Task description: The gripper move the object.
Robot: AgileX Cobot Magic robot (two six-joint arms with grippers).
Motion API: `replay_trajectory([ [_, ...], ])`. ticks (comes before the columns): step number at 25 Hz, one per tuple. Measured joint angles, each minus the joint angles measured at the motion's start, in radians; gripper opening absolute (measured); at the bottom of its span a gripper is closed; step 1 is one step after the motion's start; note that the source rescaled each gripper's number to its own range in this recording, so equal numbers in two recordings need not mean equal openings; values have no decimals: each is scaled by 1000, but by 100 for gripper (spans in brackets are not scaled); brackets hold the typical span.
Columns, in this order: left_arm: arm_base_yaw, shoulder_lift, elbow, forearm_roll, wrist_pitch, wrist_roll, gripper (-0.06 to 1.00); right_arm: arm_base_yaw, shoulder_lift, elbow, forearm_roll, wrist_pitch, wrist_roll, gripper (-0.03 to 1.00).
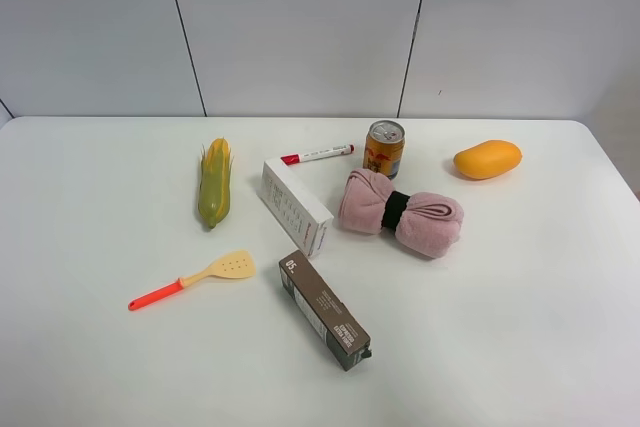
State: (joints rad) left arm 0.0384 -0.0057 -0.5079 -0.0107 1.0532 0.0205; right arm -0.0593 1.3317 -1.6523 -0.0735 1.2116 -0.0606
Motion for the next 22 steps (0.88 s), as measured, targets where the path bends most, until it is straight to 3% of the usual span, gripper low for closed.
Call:
replay_trajectory([
  [12, 0, 0, 0, 0, 0, 0, 100, 0, -348, 363, -37, 1, 23, 100],
  [19, 0, 0, 0, 0, 0, 0, 100, 0, -706, 572, -38, 1, 99, 100],
  [22, 0, 0, 0, 0, 0, 0, 100, 0, -860, 672, -38, -47, 136, 100],
])
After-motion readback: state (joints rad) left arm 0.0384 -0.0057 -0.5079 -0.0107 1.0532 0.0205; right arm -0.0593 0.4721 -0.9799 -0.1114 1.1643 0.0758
